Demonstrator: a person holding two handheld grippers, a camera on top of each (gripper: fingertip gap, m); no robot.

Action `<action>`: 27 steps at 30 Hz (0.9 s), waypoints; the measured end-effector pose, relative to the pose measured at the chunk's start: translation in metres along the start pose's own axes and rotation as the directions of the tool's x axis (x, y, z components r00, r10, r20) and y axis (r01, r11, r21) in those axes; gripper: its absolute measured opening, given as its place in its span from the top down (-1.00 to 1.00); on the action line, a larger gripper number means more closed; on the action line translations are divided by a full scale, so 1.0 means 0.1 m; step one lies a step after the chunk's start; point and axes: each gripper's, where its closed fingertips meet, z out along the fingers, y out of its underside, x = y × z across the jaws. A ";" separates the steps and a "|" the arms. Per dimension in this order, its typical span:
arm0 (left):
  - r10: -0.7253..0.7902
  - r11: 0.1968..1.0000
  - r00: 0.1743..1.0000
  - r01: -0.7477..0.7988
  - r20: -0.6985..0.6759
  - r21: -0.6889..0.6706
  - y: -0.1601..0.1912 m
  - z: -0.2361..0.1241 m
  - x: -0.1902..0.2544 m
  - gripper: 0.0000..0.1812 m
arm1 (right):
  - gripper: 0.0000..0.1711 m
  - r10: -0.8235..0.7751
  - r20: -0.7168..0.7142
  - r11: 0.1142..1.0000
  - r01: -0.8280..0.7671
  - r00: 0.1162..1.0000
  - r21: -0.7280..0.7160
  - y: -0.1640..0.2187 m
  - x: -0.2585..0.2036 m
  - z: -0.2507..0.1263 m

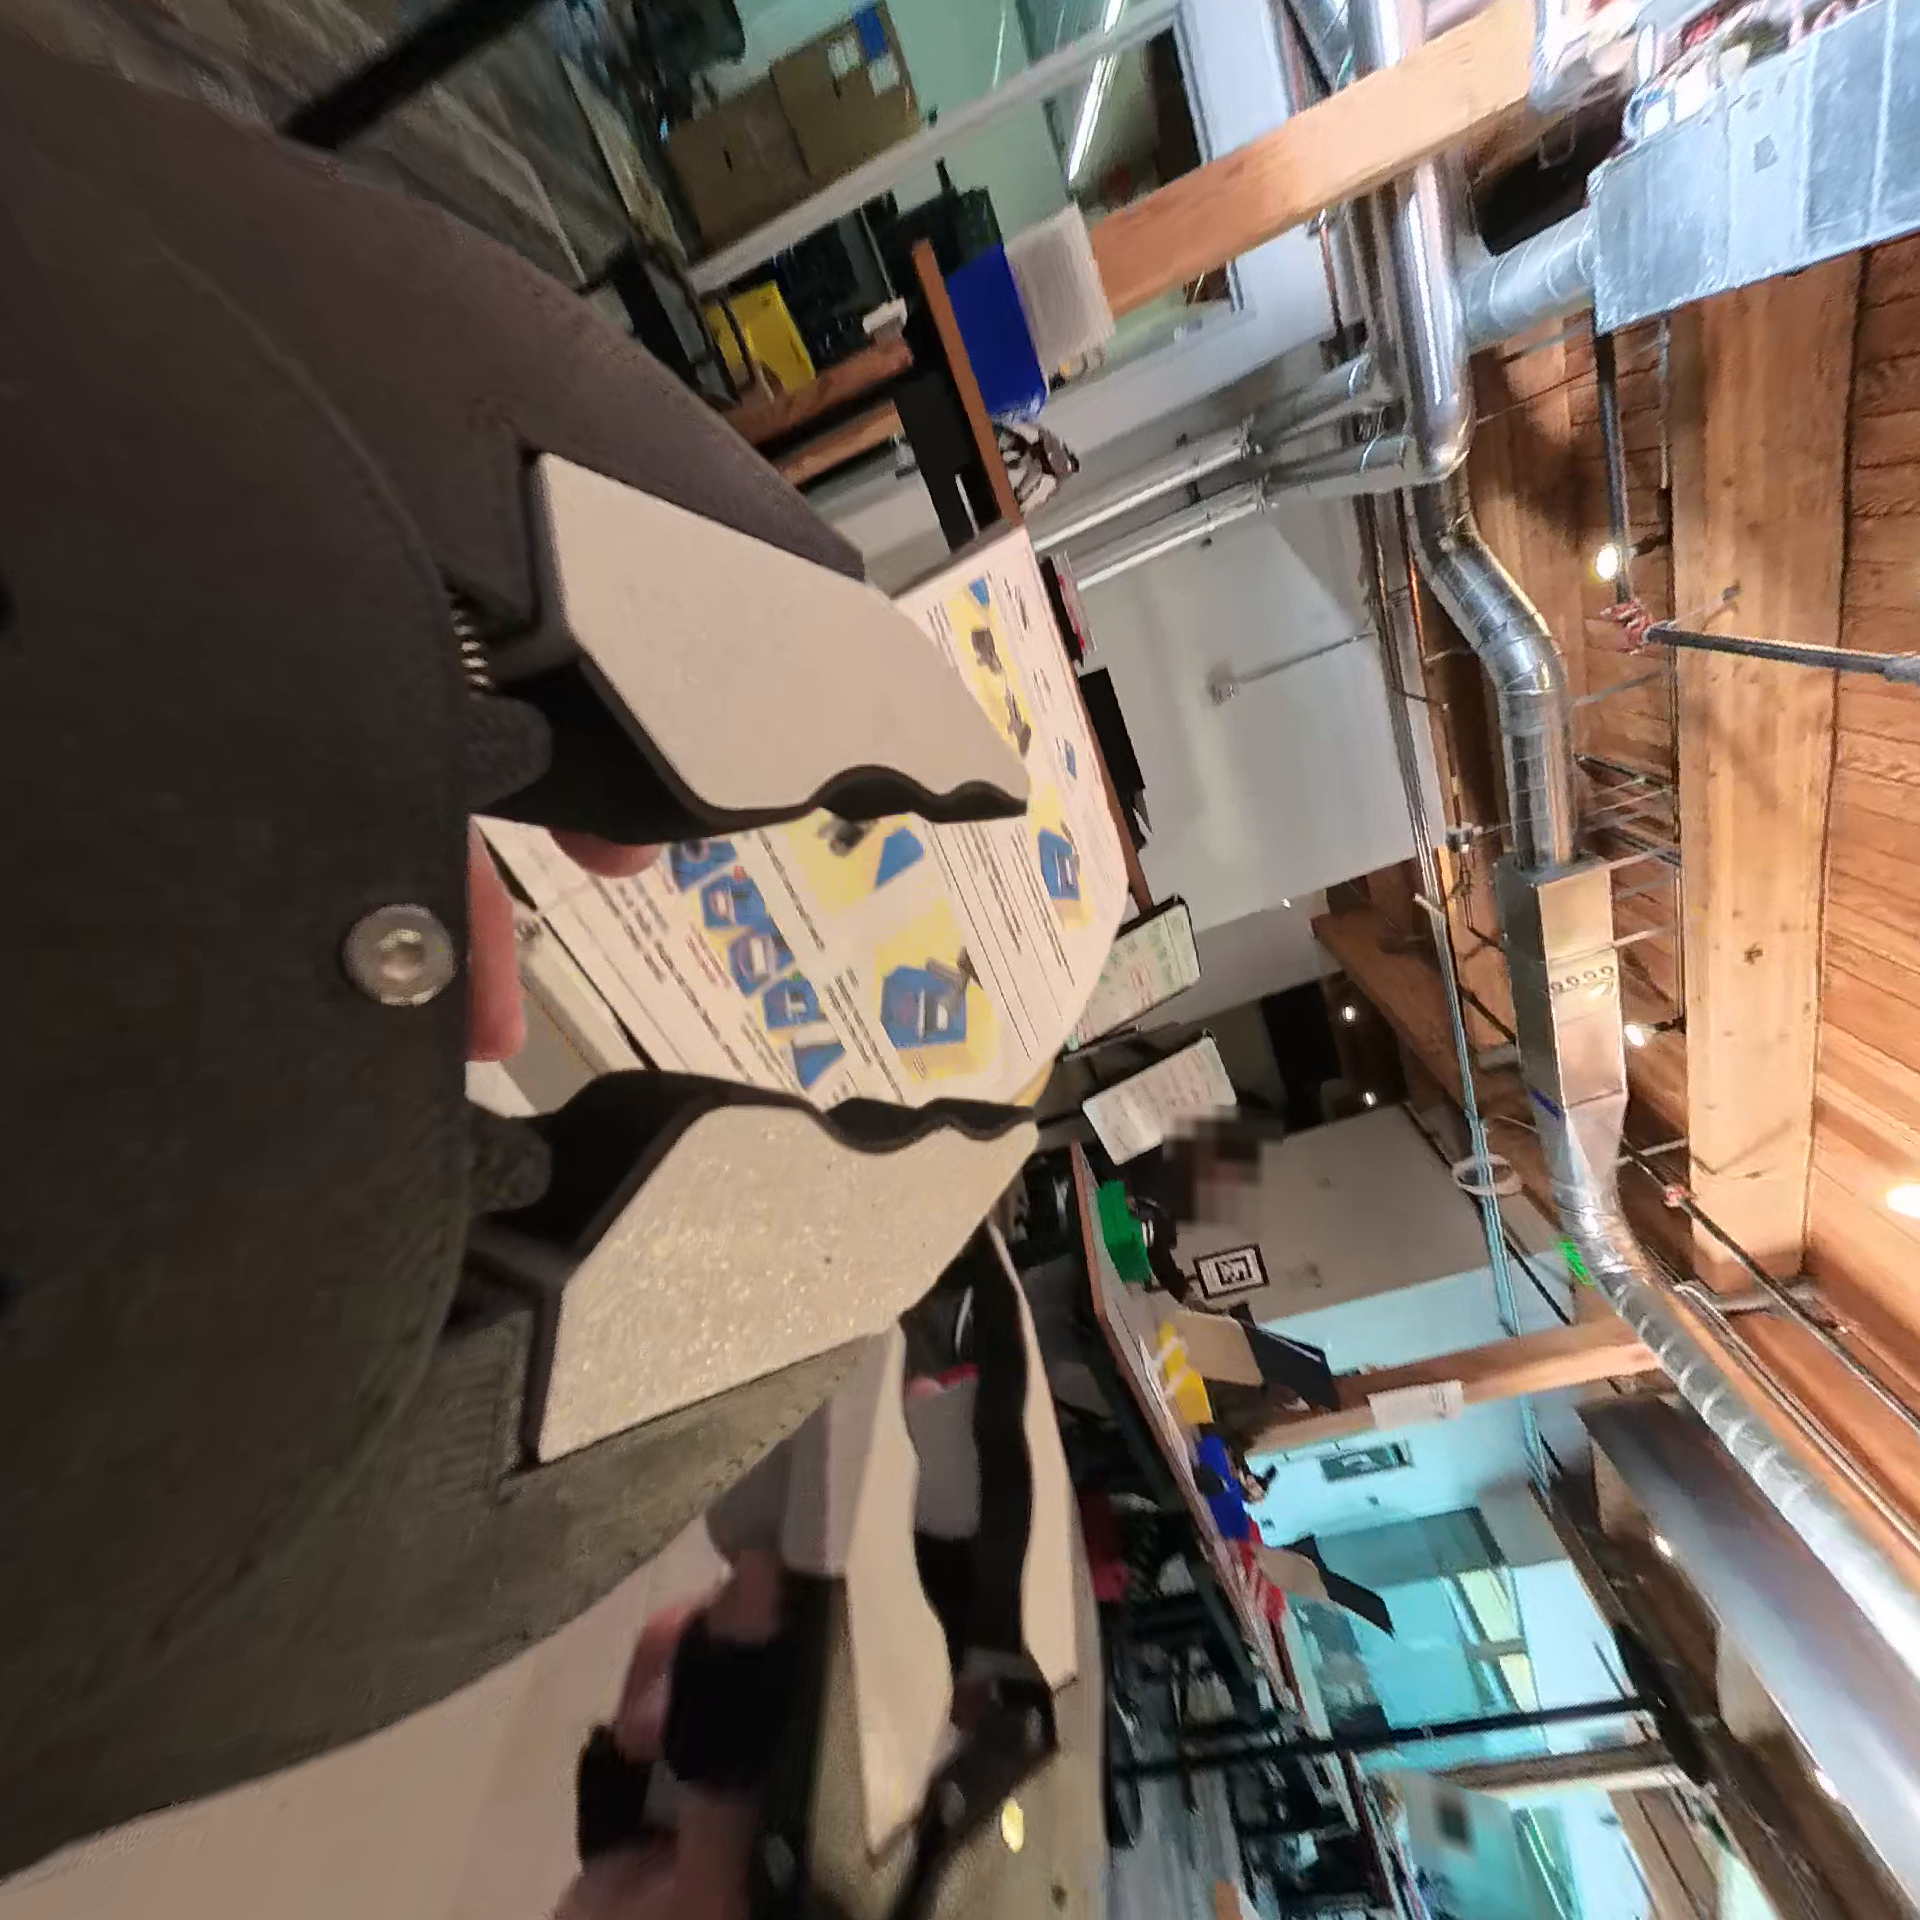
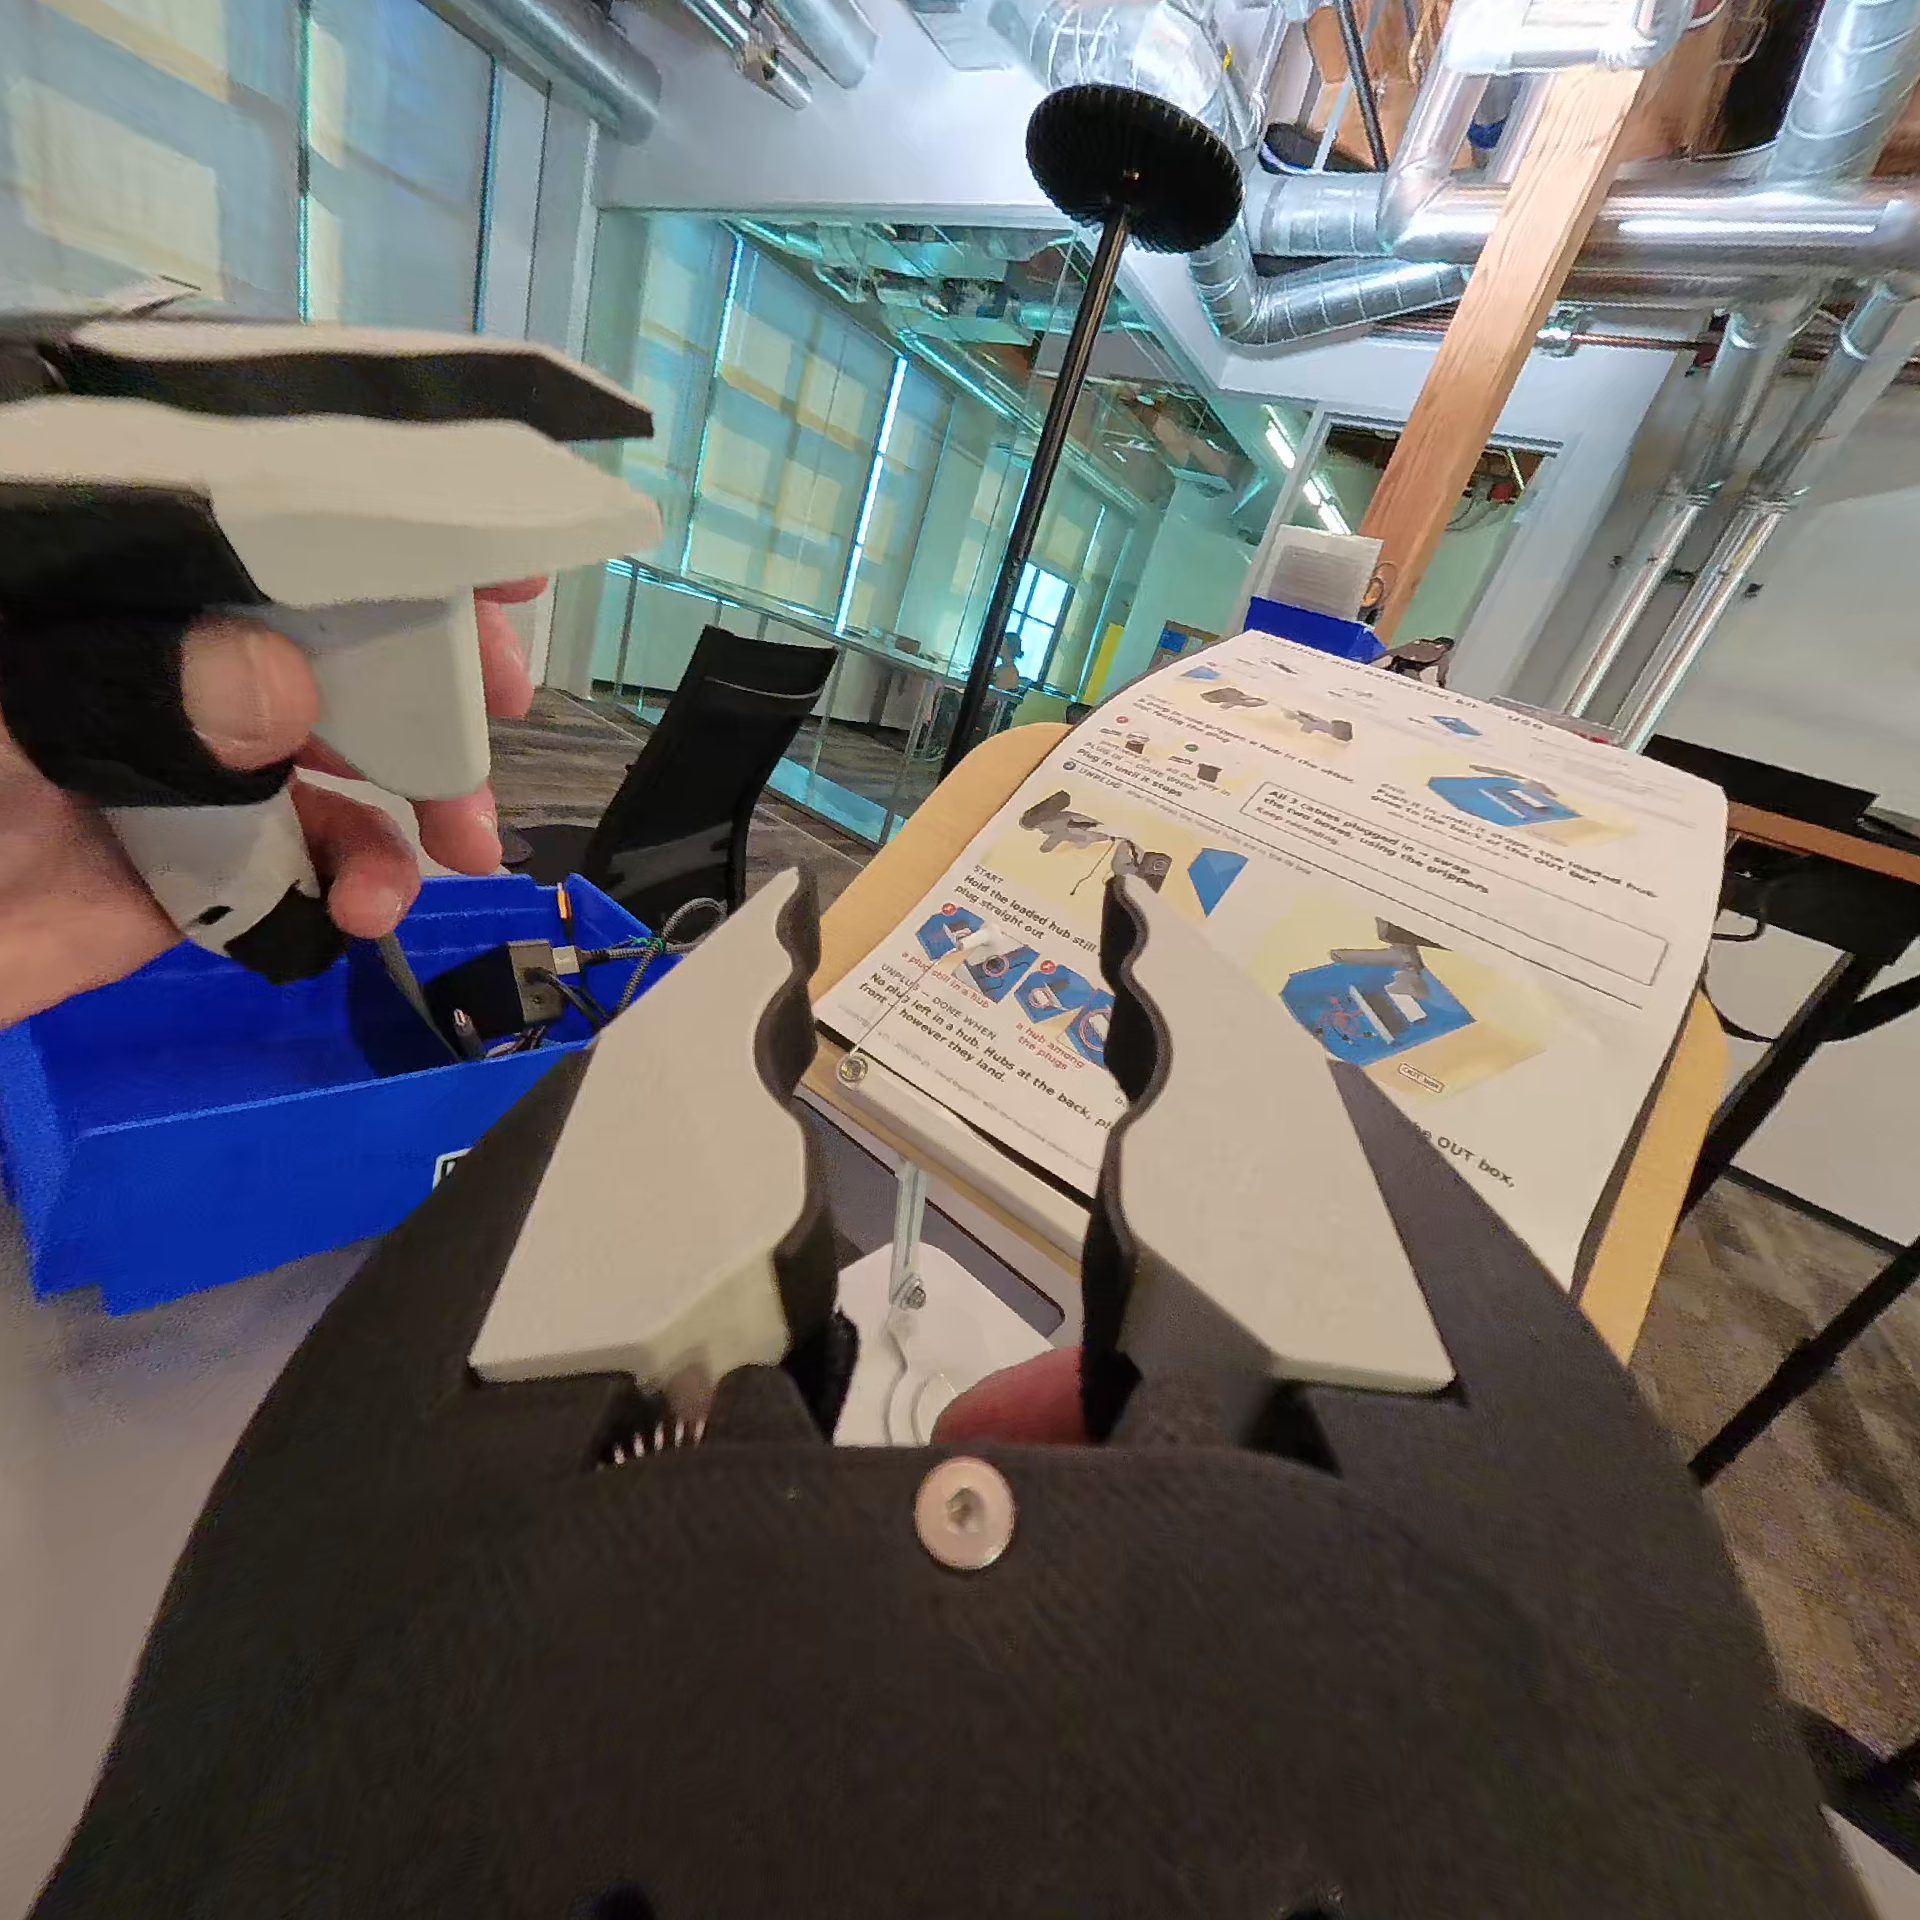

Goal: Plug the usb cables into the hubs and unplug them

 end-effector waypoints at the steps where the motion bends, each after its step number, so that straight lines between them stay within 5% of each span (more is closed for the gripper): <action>1: 0.010 1.000 1.000 -0.010 0.005 -0.002 0.05 -0.02 -0.05 0.44 | 0.38 0.002 0.004 1.000 -0.002 1.000 0.001 -0.01 0.00 -0.01; 9: 0.117 0.990 0.990 -0.111 0.080 -0.082 0.30 -0.27 -0.61 0.58 | 0.39 -0.016 0.043 1.000 0.016 0.999 -0.008 -0.01 -0.03 -0.03; 17: 0.154 0.945 0.962 -0.077 0.224 -0.319 0.56 -0.83 -1.45 0.44 | 0.42 -0.088 0.083 0.994 0.093 0.993 -0.056 0.03 -0.06 -0.07; 24: 0.217 0.792 0.963 -0.078 0.160 -0.605 1.19 -1.02 -1.57 0.30 | 0.44 -0.095 0.141 0.992 0.106 0.985 -0.067 0.06 -0.15 -0.08; 27: 0.292 0.625 0.956 -0.176 0.018 -0.761 1.71 -1.15 -1.54 0.30 | 0.44 -0.103 0.145 0.989 0.116 0.984 -0.087 0.11 -0.11 -0.08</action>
